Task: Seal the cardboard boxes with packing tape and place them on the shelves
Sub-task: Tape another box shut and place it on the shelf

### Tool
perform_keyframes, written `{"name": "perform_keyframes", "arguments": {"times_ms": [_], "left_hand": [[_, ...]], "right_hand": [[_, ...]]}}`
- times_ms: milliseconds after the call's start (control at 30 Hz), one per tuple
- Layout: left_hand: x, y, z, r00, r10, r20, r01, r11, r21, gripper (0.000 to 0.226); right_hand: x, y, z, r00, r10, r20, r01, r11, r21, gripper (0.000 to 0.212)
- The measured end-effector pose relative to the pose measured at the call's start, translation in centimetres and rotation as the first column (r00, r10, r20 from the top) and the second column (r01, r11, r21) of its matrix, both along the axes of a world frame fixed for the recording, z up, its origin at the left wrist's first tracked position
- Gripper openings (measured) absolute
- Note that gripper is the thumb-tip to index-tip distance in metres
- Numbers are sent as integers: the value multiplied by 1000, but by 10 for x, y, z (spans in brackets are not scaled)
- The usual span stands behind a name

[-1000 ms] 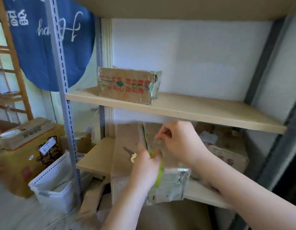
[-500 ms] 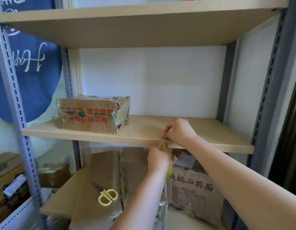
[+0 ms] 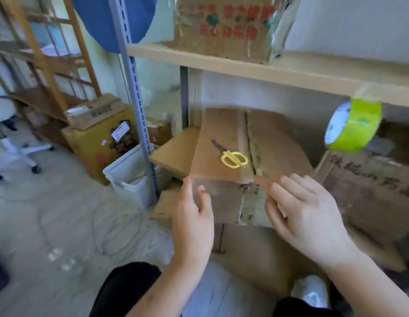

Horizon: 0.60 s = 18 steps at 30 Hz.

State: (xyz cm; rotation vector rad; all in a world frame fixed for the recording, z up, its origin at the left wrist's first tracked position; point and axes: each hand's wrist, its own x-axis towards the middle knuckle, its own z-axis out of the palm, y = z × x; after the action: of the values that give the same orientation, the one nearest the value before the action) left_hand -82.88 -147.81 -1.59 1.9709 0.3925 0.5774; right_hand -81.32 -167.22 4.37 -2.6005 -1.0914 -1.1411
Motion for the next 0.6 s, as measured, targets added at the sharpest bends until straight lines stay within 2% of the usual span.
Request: {"name": "perform_keyframes", "arguments": {"times_ms": [100,167,300,467,533,600], "left_hand": [[11,16,-48,995,6,-96,3,996,85,49],[23,19,-56,993,-21,-115,29,997,76,56],[48,31,-58,998,-43,-44,50,983,177,58],[64,67,-63,987,-149,53,124,939,319,56],[67,75,-65,983,-169,65,138,931,337,60],[69,80,-68,977,-207,44,183,933,310,62]], "right_hand": [[46,24,-52,944,-175,-280,159,984,-80,54],[64,35,-67,904,-219,-366,205,976,-77,61],[80,49,-74,925,-155,-347,193,978,76,48],[86,55,-79,925,-119,-361,171,979,114,54],[84,48,-75,905,-118,-410,160,985,69,69],[83,30,-66,875,-235,-423,237,970,-49,94]]}}
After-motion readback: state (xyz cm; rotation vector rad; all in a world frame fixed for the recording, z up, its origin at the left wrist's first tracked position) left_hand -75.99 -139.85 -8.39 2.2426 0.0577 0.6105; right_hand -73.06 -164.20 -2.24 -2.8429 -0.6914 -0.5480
